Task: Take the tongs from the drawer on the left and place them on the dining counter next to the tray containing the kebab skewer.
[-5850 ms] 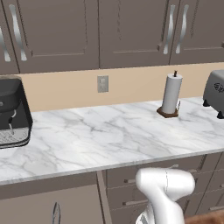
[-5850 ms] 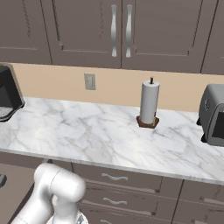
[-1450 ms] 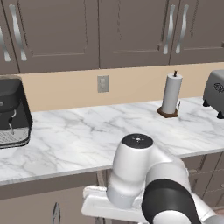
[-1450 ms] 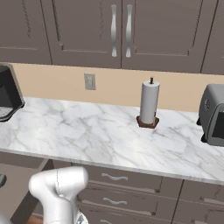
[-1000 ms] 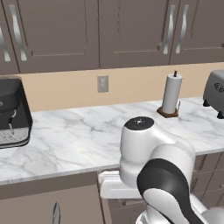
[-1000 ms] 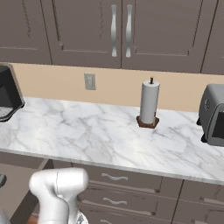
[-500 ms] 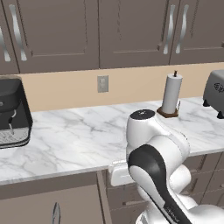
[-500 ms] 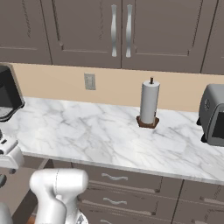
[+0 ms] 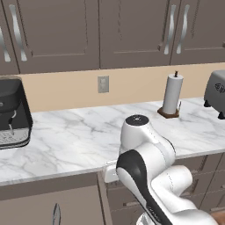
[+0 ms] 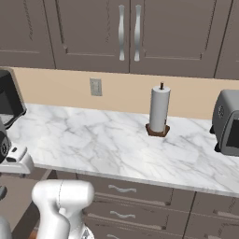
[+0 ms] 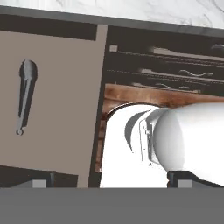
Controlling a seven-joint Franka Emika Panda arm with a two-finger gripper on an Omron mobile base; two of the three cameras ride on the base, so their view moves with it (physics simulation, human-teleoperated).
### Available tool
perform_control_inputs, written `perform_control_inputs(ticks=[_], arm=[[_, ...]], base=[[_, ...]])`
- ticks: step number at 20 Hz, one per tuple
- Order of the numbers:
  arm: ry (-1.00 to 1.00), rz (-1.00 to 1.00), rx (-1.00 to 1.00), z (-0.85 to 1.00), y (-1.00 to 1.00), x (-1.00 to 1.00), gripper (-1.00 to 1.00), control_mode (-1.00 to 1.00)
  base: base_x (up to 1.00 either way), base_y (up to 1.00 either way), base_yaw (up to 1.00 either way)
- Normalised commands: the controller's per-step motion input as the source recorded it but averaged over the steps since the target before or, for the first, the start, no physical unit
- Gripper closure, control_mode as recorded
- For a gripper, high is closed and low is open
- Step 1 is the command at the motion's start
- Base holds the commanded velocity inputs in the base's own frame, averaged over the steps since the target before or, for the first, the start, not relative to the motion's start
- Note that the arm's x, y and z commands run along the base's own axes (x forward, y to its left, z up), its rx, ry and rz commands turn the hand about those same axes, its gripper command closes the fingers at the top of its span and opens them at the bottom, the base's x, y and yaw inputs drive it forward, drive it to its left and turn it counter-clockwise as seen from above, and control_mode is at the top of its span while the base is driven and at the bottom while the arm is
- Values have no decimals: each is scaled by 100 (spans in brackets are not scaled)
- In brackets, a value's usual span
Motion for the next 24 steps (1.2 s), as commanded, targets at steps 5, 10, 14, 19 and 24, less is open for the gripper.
perform_control_inputs(ticks=[5, 10, 14, 19, 24], arm=[[0, 0, 21, -22, 58, 12, -100, -100], [0, 0, 5, -2, 9, 0, -100, -100], [0, 0, 0, -31, 58, 0, -100, -100], [0, 0, -1, -24, 44, 2, -100, -100], [0, 0, -3, -45, 18, 11, -100, -100]], base=[[0, 0, 0], [0, 0, 0], [0, 0, 0], [0, 0, 0], [0, 0, 0]])
